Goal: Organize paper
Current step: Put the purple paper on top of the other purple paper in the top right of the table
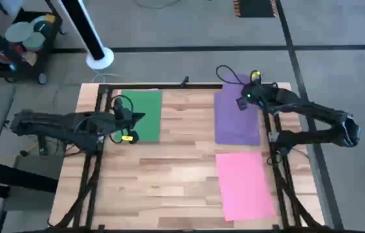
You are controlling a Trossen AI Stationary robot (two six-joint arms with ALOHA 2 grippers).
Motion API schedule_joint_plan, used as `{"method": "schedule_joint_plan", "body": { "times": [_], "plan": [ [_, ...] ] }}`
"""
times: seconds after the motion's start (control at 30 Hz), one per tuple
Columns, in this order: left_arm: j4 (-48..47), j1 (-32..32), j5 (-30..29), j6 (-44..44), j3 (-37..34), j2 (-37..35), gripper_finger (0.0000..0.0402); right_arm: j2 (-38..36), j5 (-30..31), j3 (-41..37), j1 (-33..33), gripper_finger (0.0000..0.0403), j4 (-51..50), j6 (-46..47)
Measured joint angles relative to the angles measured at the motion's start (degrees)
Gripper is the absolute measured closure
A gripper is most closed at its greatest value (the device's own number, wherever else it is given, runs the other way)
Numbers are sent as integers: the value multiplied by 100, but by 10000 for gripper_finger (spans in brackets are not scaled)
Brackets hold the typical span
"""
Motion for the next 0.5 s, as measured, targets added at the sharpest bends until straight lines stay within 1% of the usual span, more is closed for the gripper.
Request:
{"method": "schedule_joint_plan", "body": {
  "times": [0.1, 0.23, 0.4, 0.5],
  "plan": [
    [-3, 0, 0, -3, 0, 0, 401, -7, -83, 1, -33, 403, 171, -159],
    [-9, 0, 0, -10, 0, 0, 401, -11, -539, 5, -147, 403, 354, -347],
    [-30, 0, 2, -11, 0, 0, 401, -36, -812, 5, -248, 403, 552, -492],
    [-45, 0, 2, -10, 0, 0, 401, -133, -1152, 24, -242, 403, 715, -497]
  ]
}}
